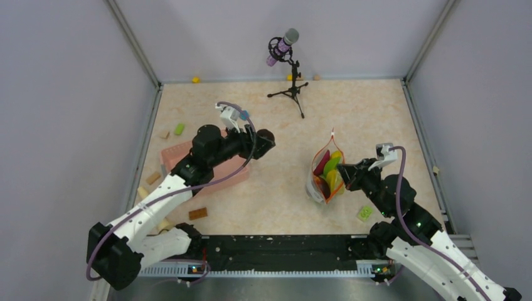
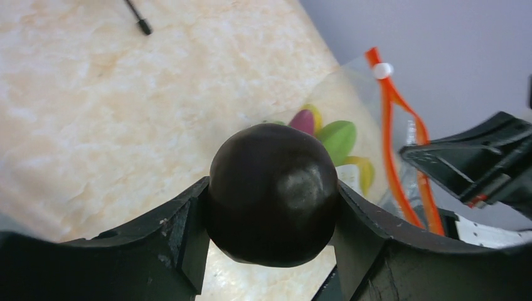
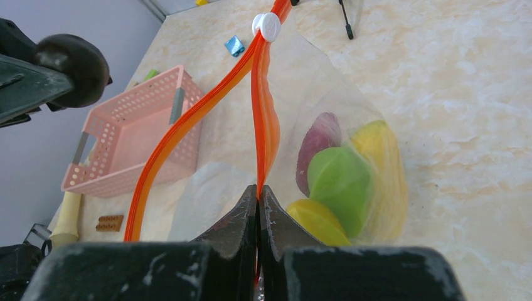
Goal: Place the food in the zip-top bag and seal the zipper
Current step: Place the fake fruit in the zipper food storage bag, then adjust the zipper food storage bag at the center of the board.
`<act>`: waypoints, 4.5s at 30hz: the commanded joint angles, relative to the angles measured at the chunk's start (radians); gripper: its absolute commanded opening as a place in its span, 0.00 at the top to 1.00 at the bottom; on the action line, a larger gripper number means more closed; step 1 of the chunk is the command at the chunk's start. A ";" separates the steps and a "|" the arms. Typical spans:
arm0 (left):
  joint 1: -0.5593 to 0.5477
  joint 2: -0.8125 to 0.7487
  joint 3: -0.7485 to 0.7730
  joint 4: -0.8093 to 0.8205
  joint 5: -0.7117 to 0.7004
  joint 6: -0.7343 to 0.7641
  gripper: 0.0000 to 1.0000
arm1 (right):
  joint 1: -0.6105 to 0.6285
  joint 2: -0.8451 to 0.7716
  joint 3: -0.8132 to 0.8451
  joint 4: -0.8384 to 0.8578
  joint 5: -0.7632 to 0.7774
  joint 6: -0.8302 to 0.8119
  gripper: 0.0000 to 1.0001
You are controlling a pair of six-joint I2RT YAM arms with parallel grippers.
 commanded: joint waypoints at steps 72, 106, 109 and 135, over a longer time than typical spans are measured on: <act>-0.502 -0.203 -0.136 -0.248 -0.994 -0.011 0.03 | 0.001 0.099 0.067 0.067 0.033 -0.087 1.00; -0.497 -0.469 -0.438 0.145 -0.545 0.318 0.03 | -0.001 0.755 0.543 0.137 -0.812 -0.416 1.00; -0.497 -0.428 -0.426 0.147 -0.516 0.347 0.03 | -0.001 0.791 0.532 0.151 -0.834 -0.425 1.00; -0.498 -0.410 -0.332 0.080 -0.287 0.588 0.14 | -0.001 0.790 0.515 0.147 -0.686 -0.188 1.00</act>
